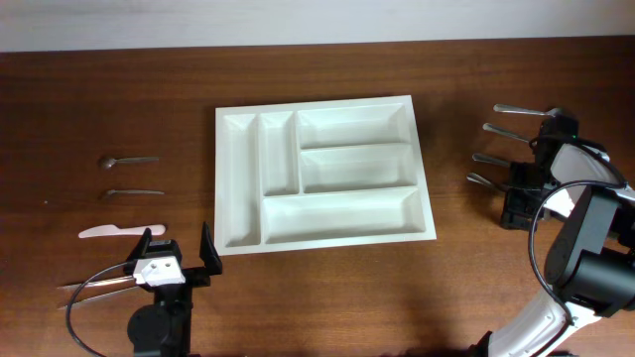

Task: Pack container
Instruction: 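Lower the right gripper and grasp the bottom silver spoon by its handle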

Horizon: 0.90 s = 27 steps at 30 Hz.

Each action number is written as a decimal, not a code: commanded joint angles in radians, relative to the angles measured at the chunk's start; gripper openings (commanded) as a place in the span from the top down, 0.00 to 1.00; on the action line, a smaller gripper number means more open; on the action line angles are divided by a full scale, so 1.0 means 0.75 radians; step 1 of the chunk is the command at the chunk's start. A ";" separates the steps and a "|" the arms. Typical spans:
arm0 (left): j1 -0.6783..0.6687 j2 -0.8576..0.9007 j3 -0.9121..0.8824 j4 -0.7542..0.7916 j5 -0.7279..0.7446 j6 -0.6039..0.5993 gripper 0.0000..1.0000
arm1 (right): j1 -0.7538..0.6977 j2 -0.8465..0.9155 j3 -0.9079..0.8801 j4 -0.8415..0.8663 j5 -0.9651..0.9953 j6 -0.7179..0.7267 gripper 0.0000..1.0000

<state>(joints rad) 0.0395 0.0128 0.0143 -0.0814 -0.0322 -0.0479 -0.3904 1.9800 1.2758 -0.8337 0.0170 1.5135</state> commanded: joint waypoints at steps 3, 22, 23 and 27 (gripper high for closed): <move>-0.007 -0.010 -0.007 -0.002 0.019 0.016 0.01 | -0.005 0.049 -0.001 -0.004 0.023 -0.008 0.29; -0.007 -0.010 -0.007 -0.002 0.019 0.016 0.01 | -0.004 0.049 0.004 0.039 0.023 -0.071 0.94; -0.007 -0.010 -0.007 -0.002 0.019 0.016 0.01 | -0.004 0.049 0.014 0.036 0.023 -0.105 0.96; -0.007 -0.010 -0.007 -0.002 0.019 0.016 0.01 | 0.006 0.046 0.114 -0.032 0.032 -0.199 0.96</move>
<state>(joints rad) 0.0395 0.0128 0.0143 -0.0814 -0.0322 -0.0479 -0.3904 1.9896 1.2961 -0.8284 0.0212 1.4387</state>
